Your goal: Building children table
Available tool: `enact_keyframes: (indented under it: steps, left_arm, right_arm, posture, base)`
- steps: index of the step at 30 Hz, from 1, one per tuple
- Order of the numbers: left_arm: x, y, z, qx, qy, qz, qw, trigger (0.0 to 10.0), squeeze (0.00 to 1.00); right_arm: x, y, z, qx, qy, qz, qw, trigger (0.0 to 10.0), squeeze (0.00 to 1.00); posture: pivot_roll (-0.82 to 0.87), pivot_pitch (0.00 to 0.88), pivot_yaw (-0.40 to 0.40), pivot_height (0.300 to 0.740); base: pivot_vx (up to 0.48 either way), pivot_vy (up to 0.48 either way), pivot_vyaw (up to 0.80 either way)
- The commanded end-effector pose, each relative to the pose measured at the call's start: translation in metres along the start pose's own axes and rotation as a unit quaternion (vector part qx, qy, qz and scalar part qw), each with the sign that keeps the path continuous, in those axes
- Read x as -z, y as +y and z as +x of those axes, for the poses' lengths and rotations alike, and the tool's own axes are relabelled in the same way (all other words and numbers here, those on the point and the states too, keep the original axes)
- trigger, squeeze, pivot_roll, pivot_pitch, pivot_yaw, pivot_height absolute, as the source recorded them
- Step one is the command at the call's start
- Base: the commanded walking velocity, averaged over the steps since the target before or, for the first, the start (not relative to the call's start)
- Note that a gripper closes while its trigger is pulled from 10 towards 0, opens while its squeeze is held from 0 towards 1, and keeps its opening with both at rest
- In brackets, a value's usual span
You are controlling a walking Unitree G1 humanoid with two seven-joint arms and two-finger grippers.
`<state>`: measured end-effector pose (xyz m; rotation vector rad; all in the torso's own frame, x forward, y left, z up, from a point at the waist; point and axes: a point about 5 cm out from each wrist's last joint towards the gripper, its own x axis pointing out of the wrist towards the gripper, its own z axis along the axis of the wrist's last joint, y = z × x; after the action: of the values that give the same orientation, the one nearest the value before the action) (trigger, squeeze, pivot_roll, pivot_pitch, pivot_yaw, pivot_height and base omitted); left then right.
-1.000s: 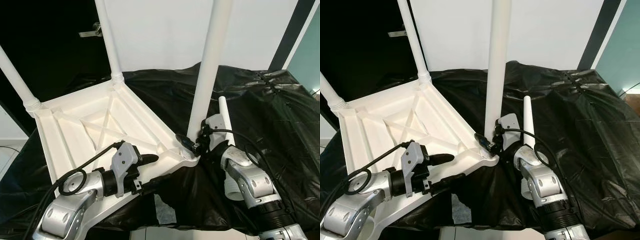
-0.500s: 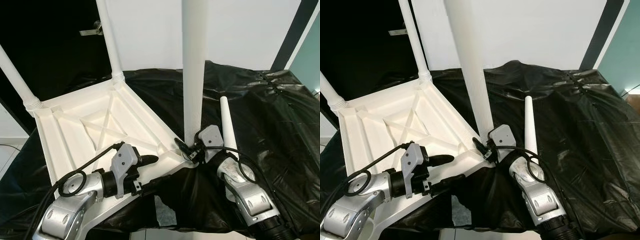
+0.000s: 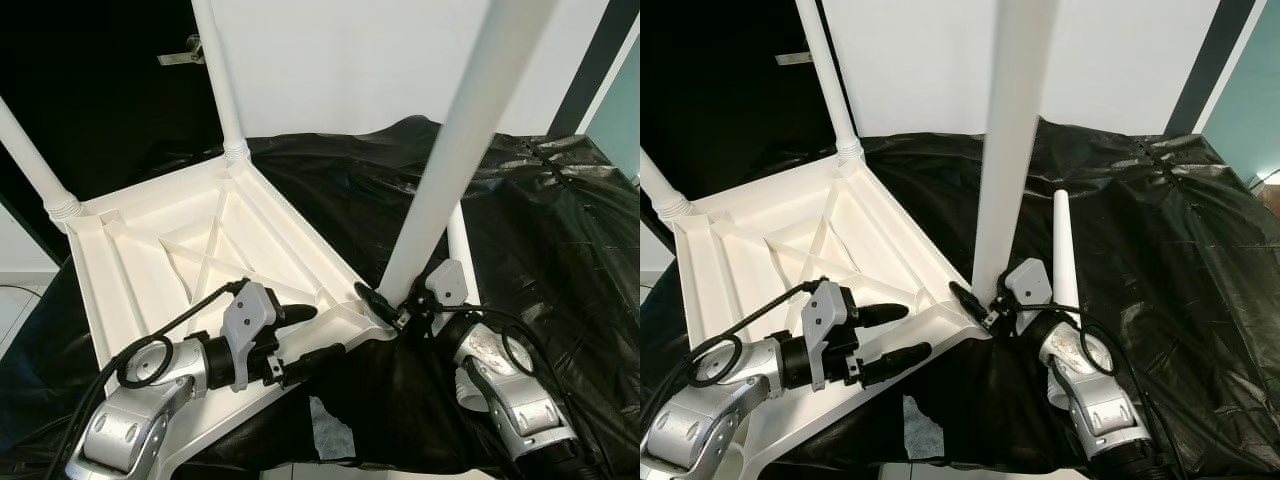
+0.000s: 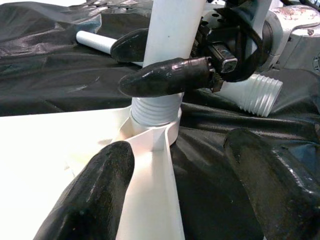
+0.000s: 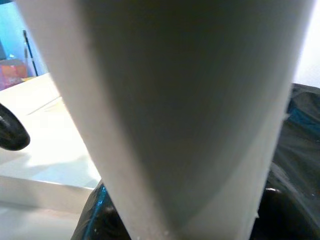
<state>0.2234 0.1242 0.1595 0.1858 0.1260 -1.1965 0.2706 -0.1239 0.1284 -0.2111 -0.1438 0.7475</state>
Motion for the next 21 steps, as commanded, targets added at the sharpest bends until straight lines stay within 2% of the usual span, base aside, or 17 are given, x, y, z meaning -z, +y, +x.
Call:
enact_keyframes:
  steps: [1, 4, 9, 10, 16, 21]
  left_arm:
    - [0.0, 0.003, -0.003, -0.022, 0.006, 0.005, 1.0, 10.0, 0.0]
    - [0.0, 0.004, -0.003, -0.023, 0.006, 0.005, 1.0, 10.0, 0.0]
    - [-0.001, 0.005, -0.003, -0.024, 0.005, 0.005, 1.0, 10.0, 0.0]
    - [-0.001, 0.005, -0.003, -0.025, 0.005, 0.005, 1.0, 10.0, 0.0]
    - [-0.001, 0.005, -0.003, -0.028, 0.004, 0.006, 1.0, 10.0, 0.0]
    - [-0.001, 0.005, -0.003, -0.029, 0.003, 0.006, 1.0, 10.0, 0.0]
  right_arm:
    - [0.028, 0.005, -0.008, -0.017, 0.082, 0.043, 0.996, 10.0, 0.0]
    - [0.028, 0.001, -0.006, -0.024, 0.093, 0.063, 0.993, 10.0, 0.0]
    - [0.027, -0.005, -0.002, -0.036, 0.108, 0.058, 0.992, 10.0, 0.0]
    - [0.028, -0.007, 0.0, -0.047, 0.121, 0.069, 0.989, 10.0, 0.0]
    - [0.032, -0.007, 0.0, -0.083, 0.158, 0.08, 0.981, 10.0, 0.0]
    - [0.033, -0.007, 0.0, -0.091, 0.166, 0.082, 0.978, 10.0, 0.0]
  posture:
    - [0.04, 0.0, 0.022, 0.74]
    - [0.04, 0.0, 0.023, 0.74]
    - [0.04, 0.0, 0.022, 0.74]
    - [0.04, 0.0, 0.019, 0.74]
    - [0.04, 0.0, 0.013, 0.74]
    - [0.04, 0.0, 0.011, 0.74]
  base:
    - [0.0, 0.0, 0.0]
    - [0.0, 0.0, 0.0]
    - [0.0, 0.0, 0.0]
    - [0.0, 0.0, 0.0]
    - [0.0, 0.0, 0.0]
    - [0.0, 0.0, 0.0]
